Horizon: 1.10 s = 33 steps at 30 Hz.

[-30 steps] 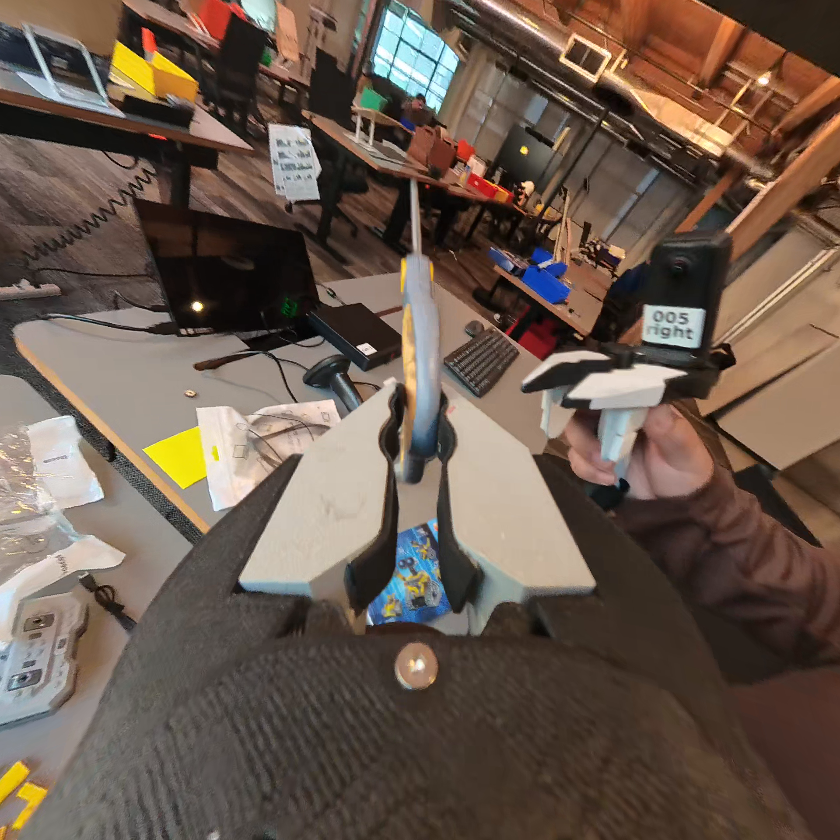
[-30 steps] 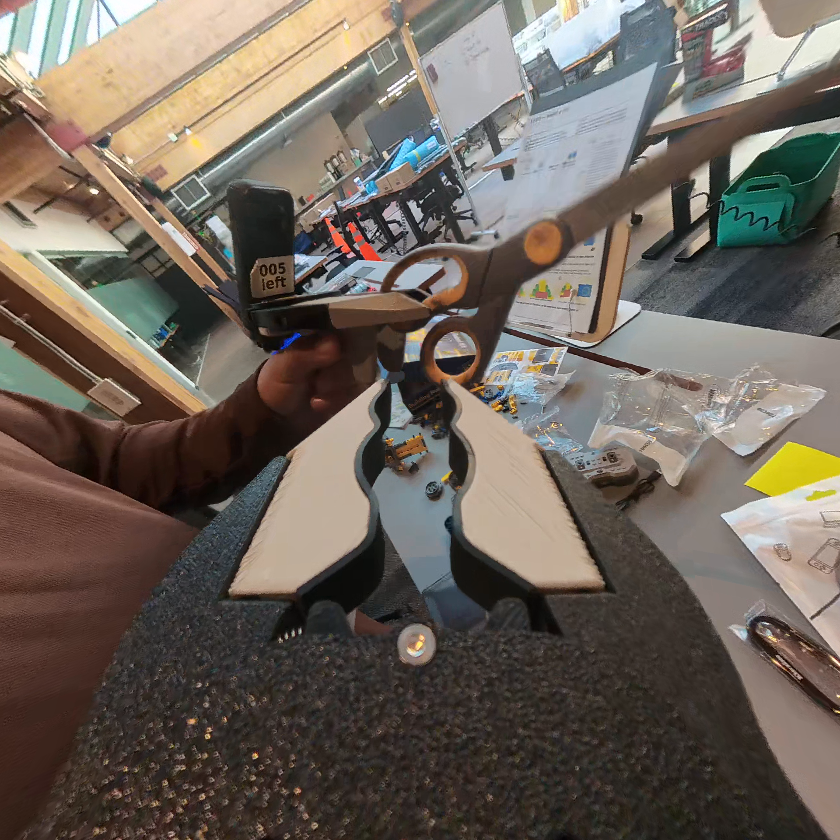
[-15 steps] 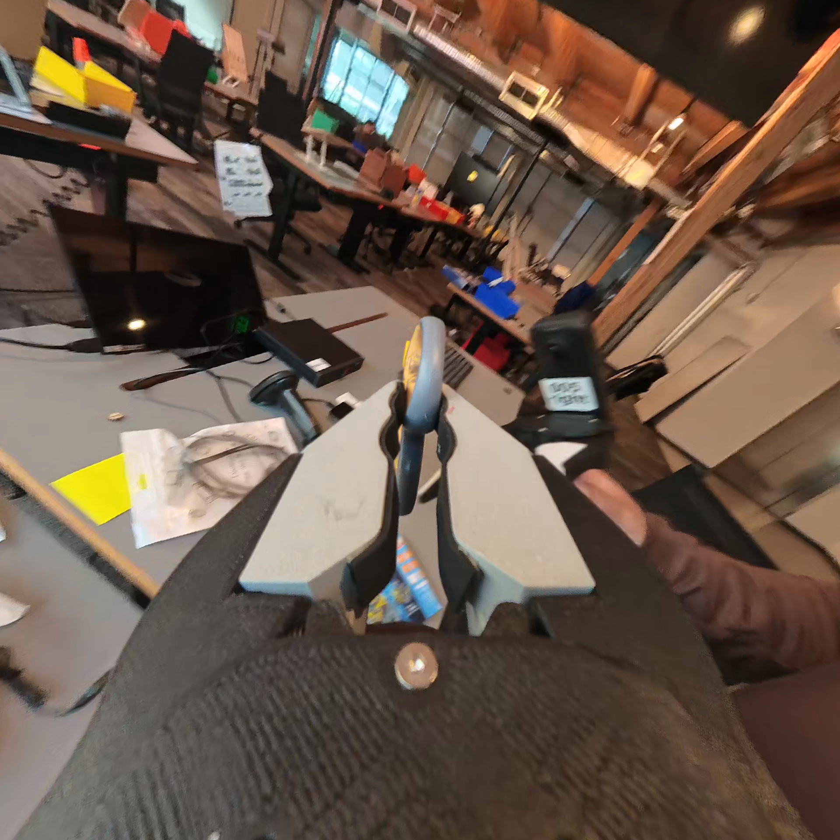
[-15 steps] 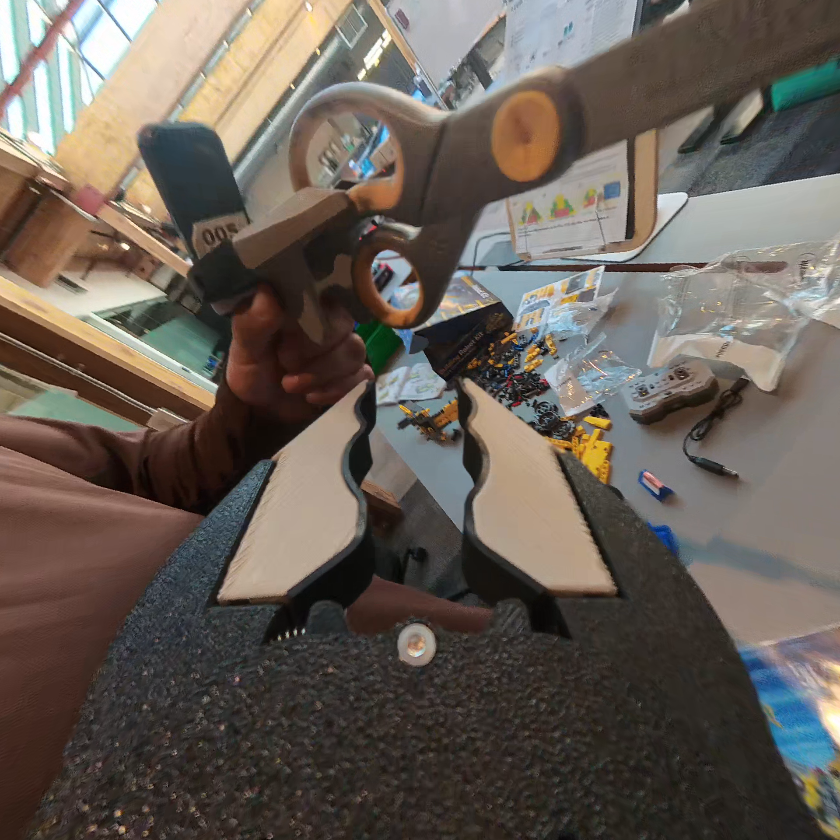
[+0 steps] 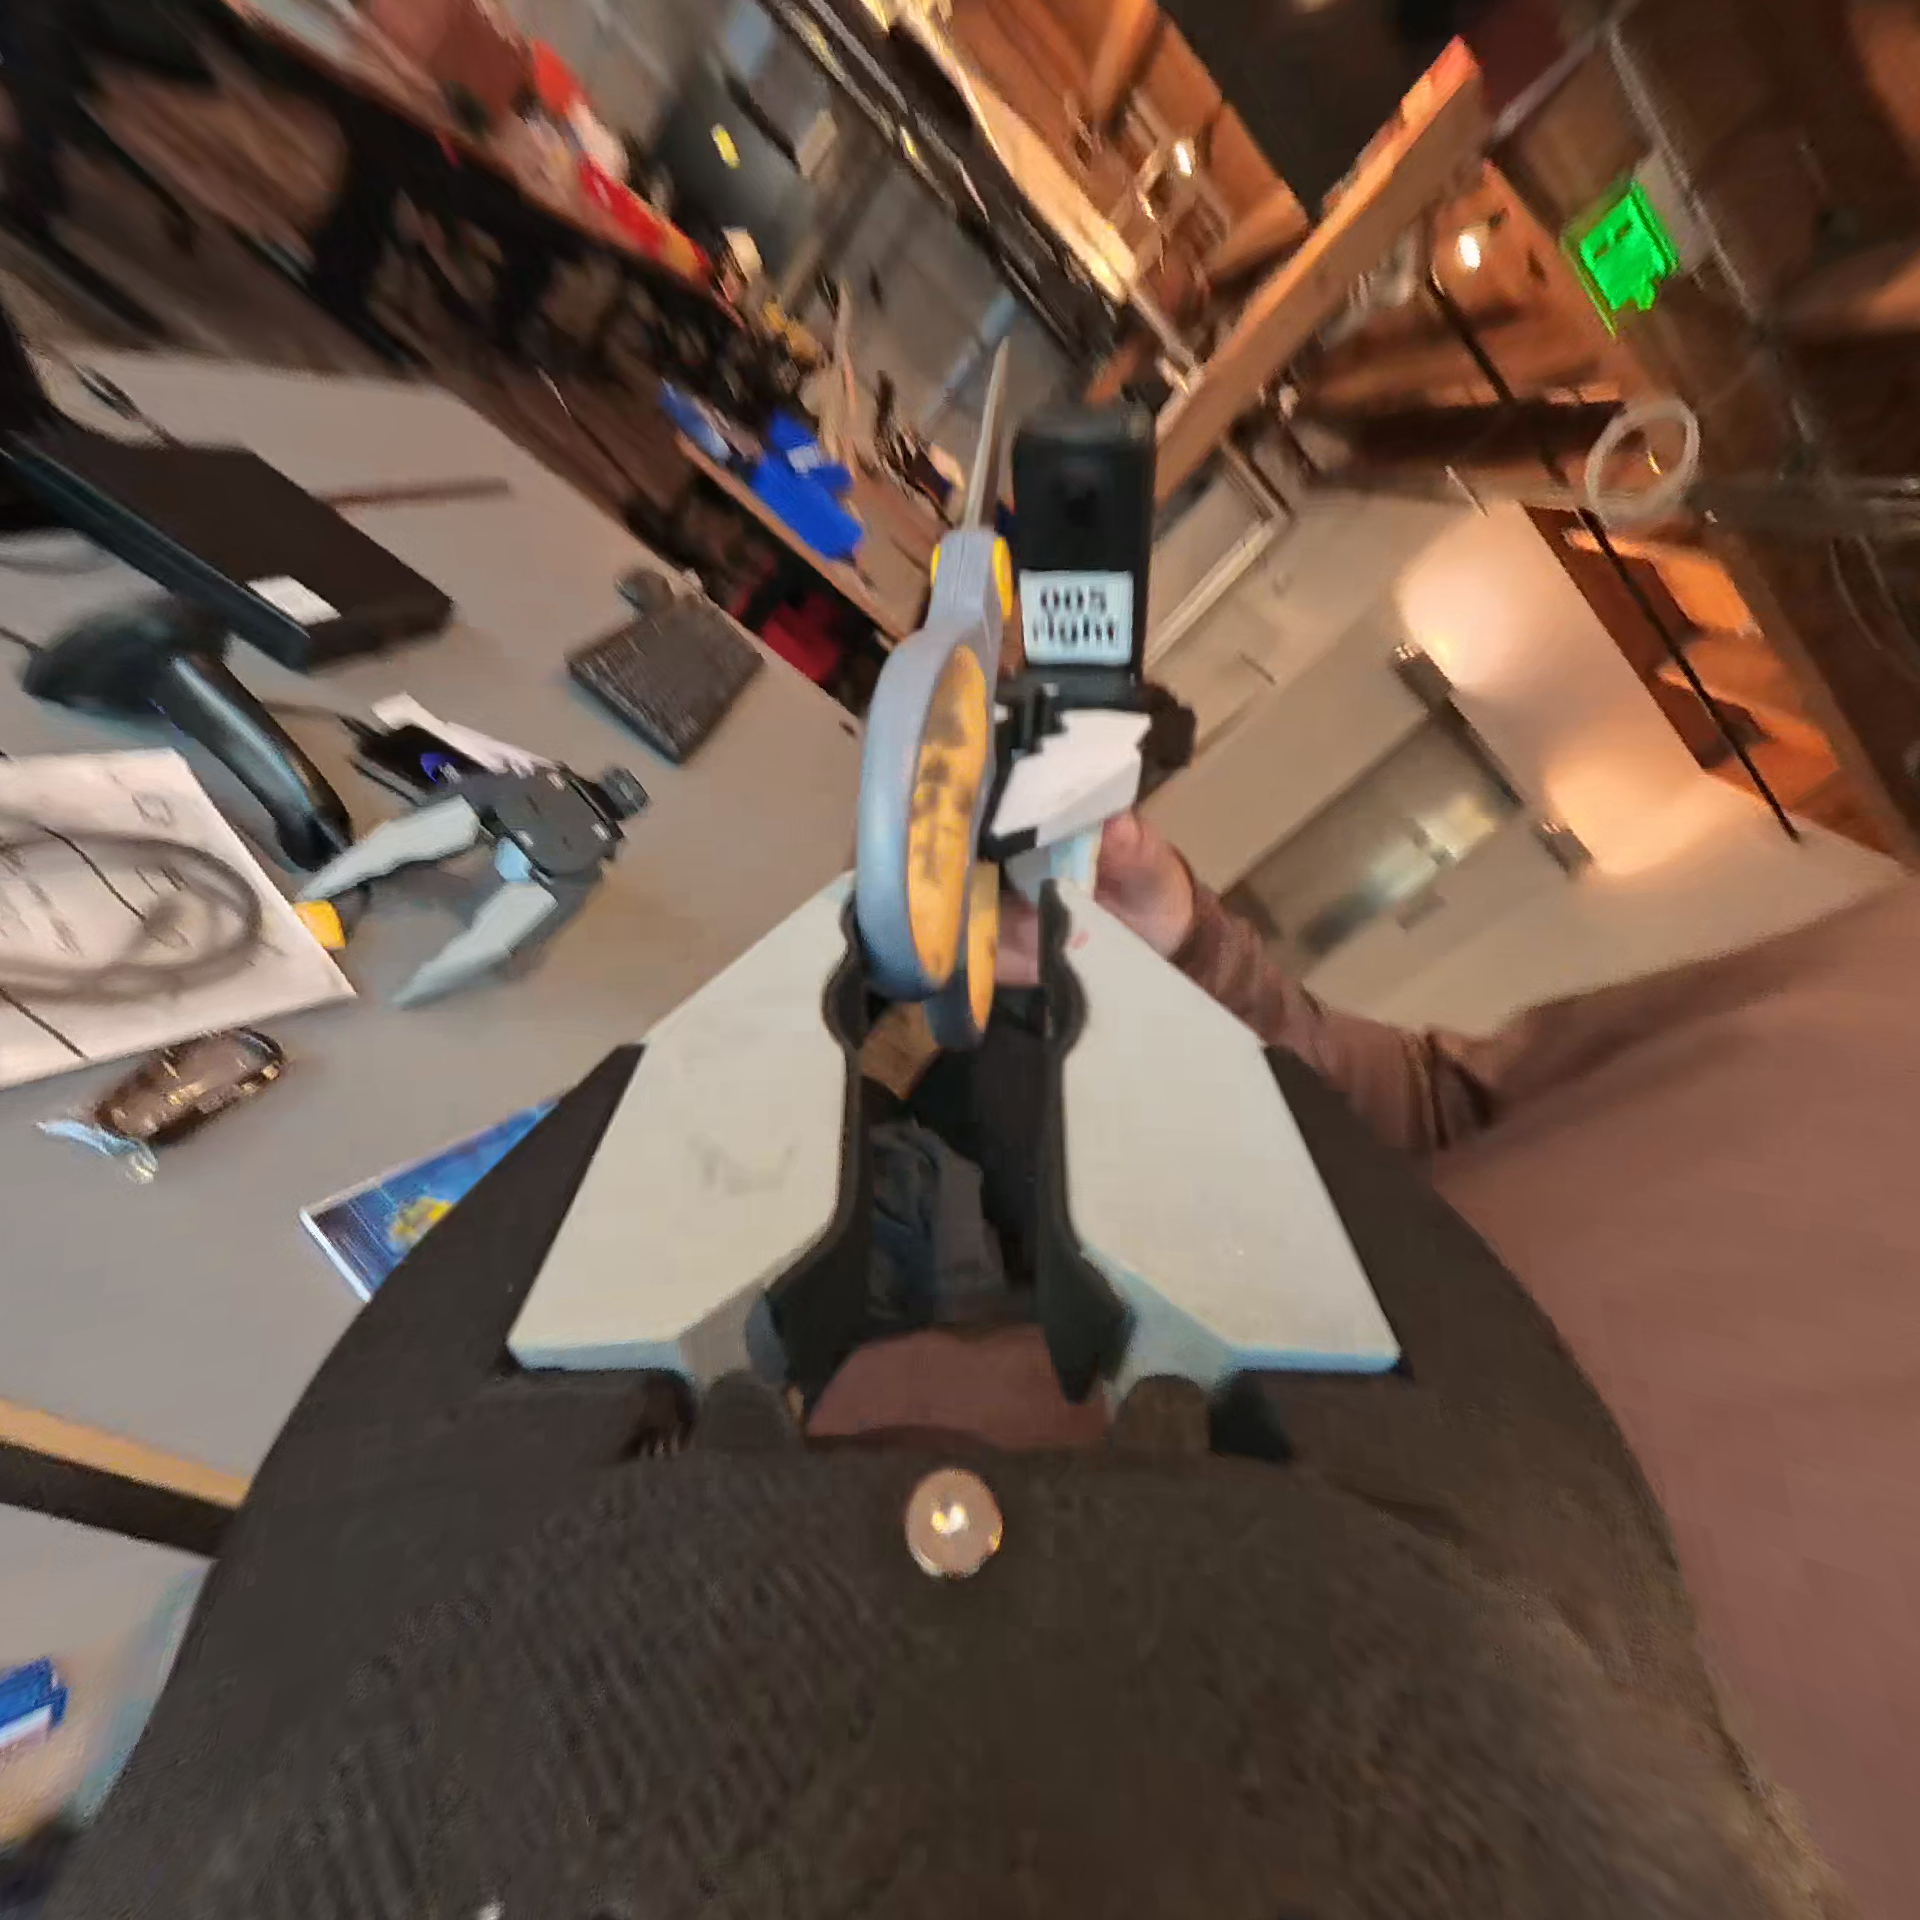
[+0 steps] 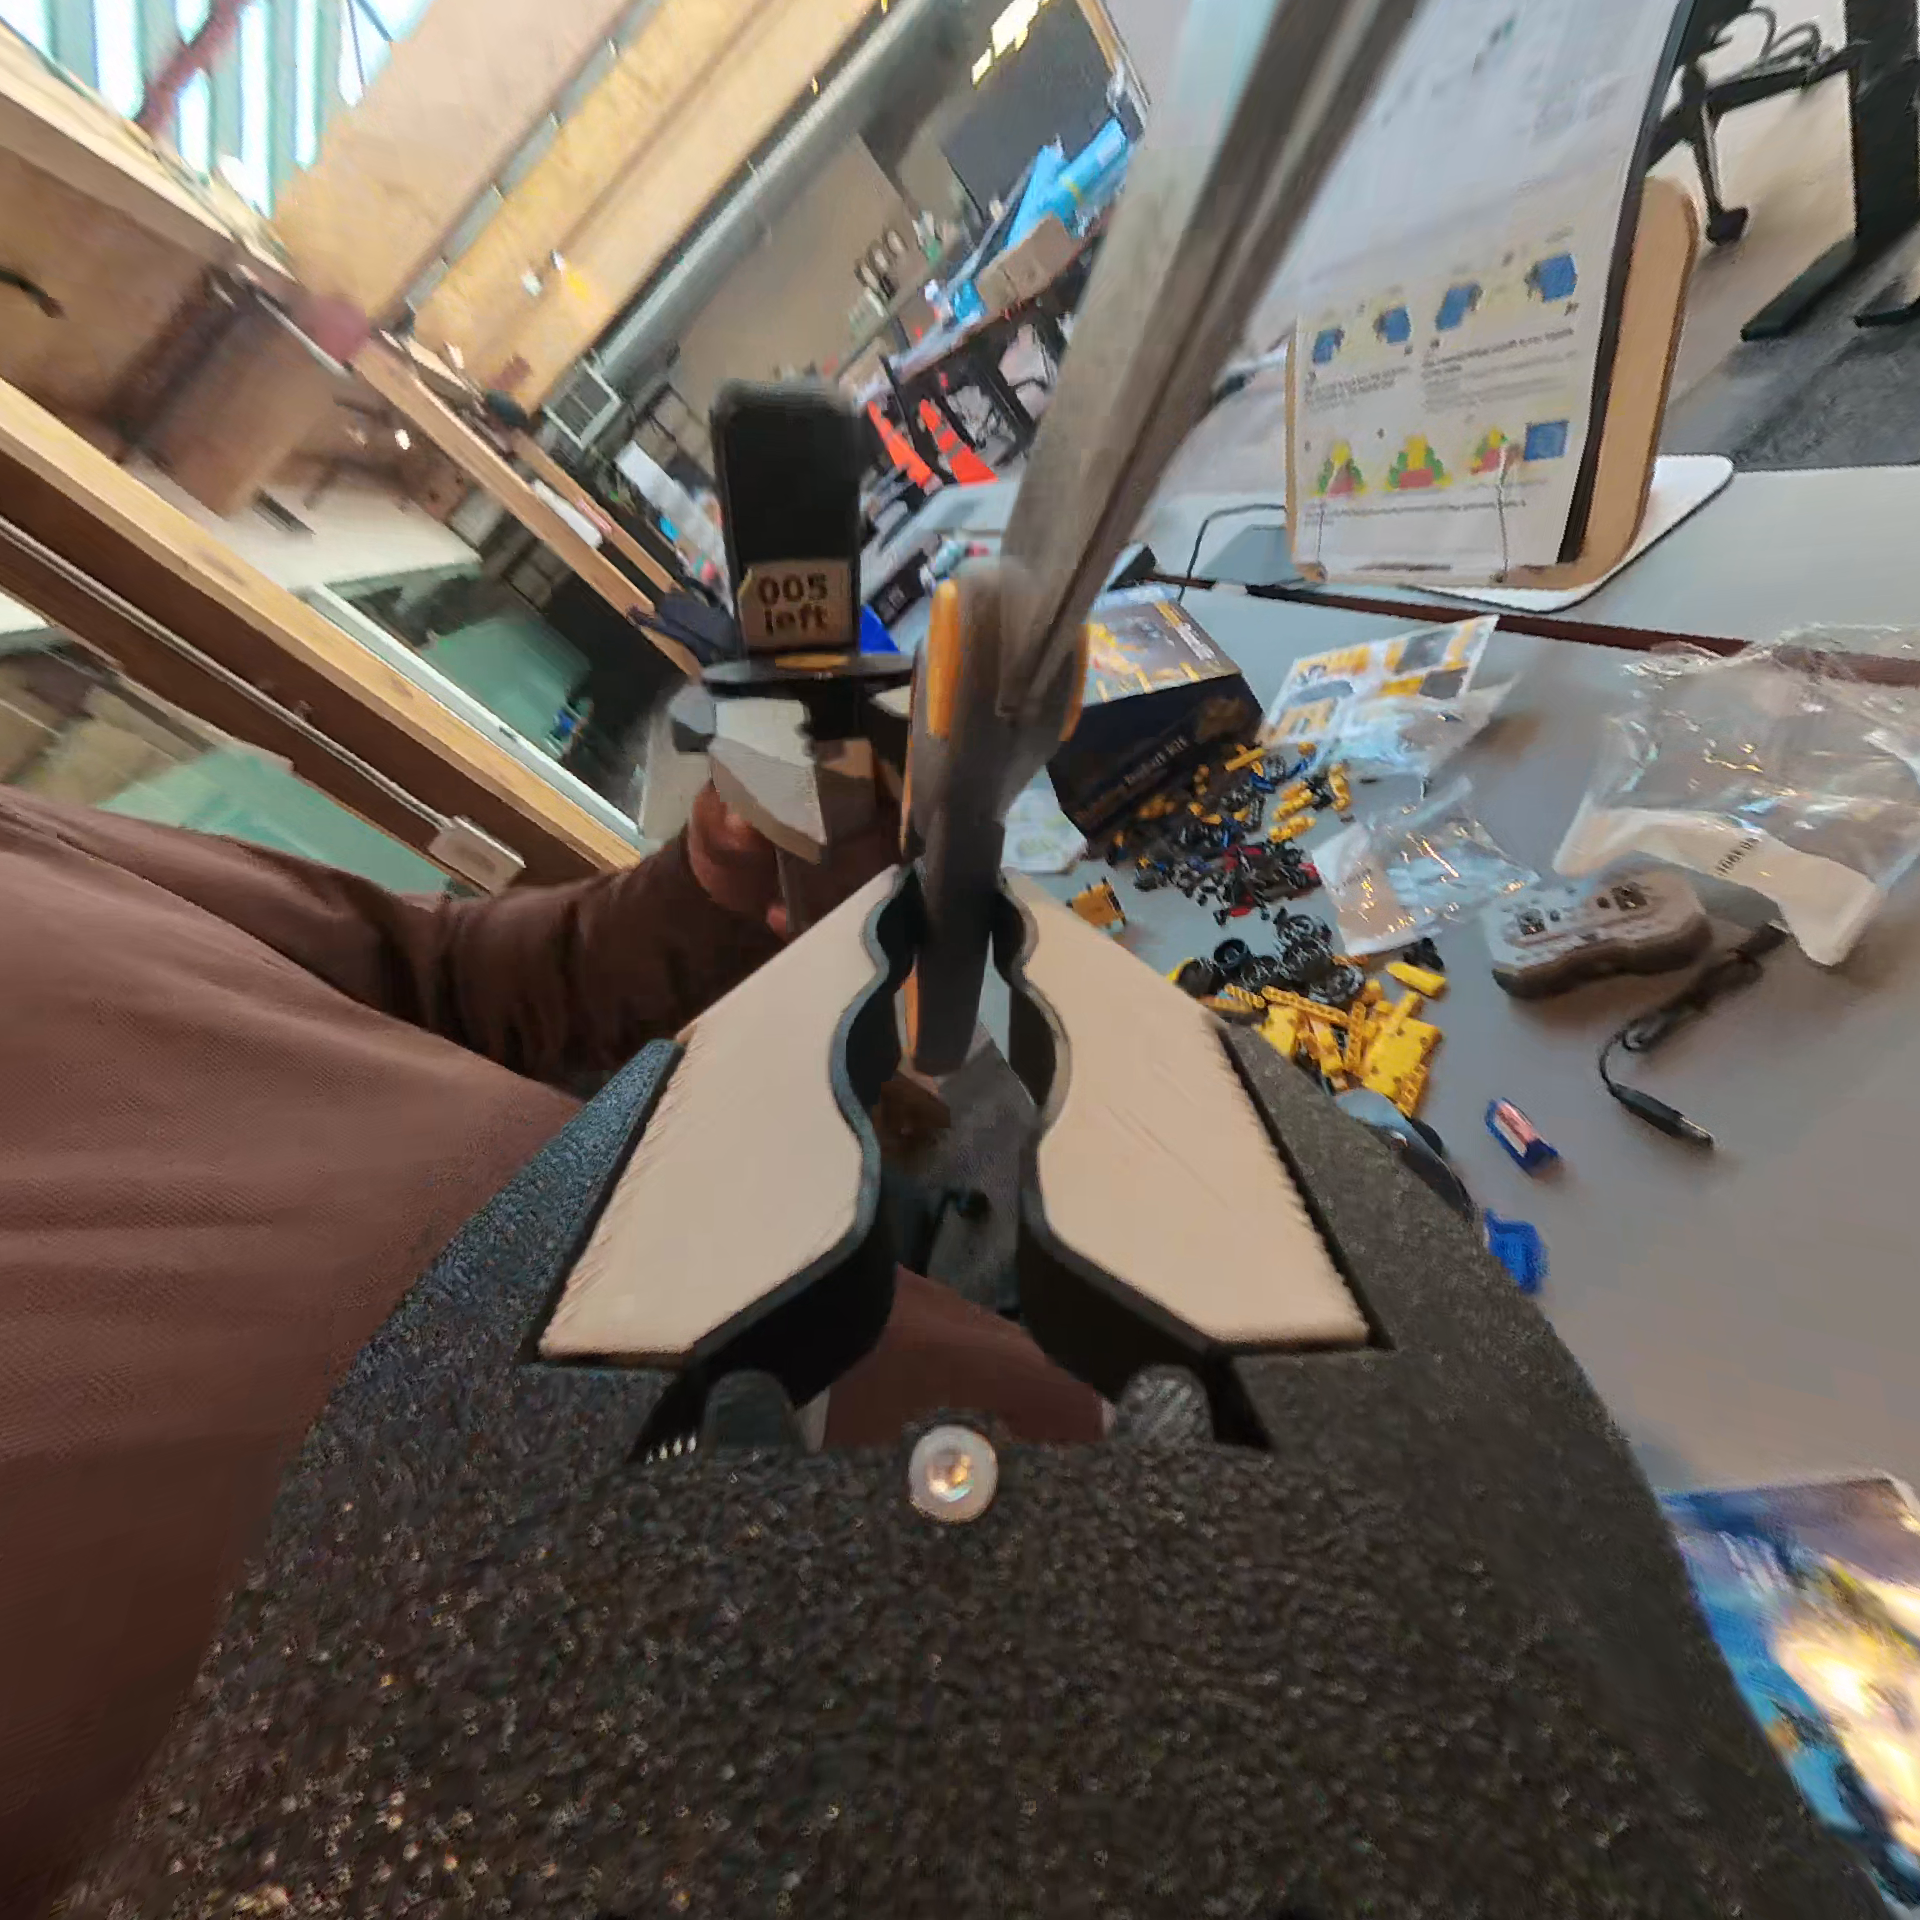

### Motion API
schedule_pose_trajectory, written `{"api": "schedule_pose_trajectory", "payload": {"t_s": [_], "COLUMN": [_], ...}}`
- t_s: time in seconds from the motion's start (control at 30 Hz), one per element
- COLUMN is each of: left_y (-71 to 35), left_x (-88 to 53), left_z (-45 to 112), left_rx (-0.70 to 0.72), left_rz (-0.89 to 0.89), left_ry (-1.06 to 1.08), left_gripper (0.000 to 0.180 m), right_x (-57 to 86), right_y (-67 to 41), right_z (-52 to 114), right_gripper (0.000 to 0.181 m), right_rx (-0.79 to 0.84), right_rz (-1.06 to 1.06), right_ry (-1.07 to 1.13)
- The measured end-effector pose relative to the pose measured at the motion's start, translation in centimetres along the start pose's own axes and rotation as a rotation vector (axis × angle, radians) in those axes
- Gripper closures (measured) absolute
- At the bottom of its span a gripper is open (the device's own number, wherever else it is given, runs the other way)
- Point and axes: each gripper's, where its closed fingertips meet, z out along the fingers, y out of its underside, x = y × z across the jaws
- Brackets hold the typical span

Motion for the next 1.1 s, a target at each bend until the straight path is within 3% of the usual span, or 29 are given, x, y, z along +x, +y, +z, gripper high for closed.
{"api": "schedule_pose_trajectory", "payload": {"t_s": [0.2, 0.27, 0.3, 0.37, 0.53, 0.67, 0.83, 0.97, 1.1], "left_y": [1.6, 2.8, 3.5, 4.0, 3.1, 2.7, 1.9, 2.4, 2.5], "left_x": [0.0, 0.1, -0.3, -0.2, 0.3, 0.0, -0.5, -1.1, -1.7], "left_z": [0.2, 0.8, 0.9, 1.0, 1.5, 1.9, 1.6, 1.8, 1.7], "left_rx": [-0.191, -0.277, -0.318, -0.340, -0.194, -0.105, -0.052, -0.069, -0.049], "left_rz": [0.102, 0.134, 0.165, 0.197, 0.174, 0.158, 0.120, 0.145, 0.138], "left_ry": [-0.013, -0.007, -0.031, -0.029, -0.049, -0.081, -0.088, -0.127, -0.157], "left_gripper": [0.140, 0.151, 0.169, 0.170, 0.171, 0.171, 0.171, 0.171, 0.171], "right_x": [0.1, -0.2, -0.3, -0.3, -0.7, -0.3, 0.8, 2.7, 4.2], "right_y": [3.4, 4.6, 4.8, 5.0, 3.4, 3.6, 5.2, 6.2, 5.8], "right_z": [-0.7, -0.6, -0.7, -0.9, -1.4, -2.0, -2.3, -2.2, -2.7], "right_gripper": [0.168, 0.169, 0.168, 0.168, 0.167, 0.165, 0.171, 0.170, 0.157], "right_rx": [-0.282, -0.349, -0.361, -0.348, -0.201, -0.173, -0.253, -0.386, -0.488], "right_rz": [-0.085, -0.090, -0.086, -0.074, -0.040, -0.021, -0.012, -0.112, -0.272], "right_ry": [0.059, 0.035, 0.027, 0.023, -0.023, -0.040, 0.030, 0.230, 0.469]}}
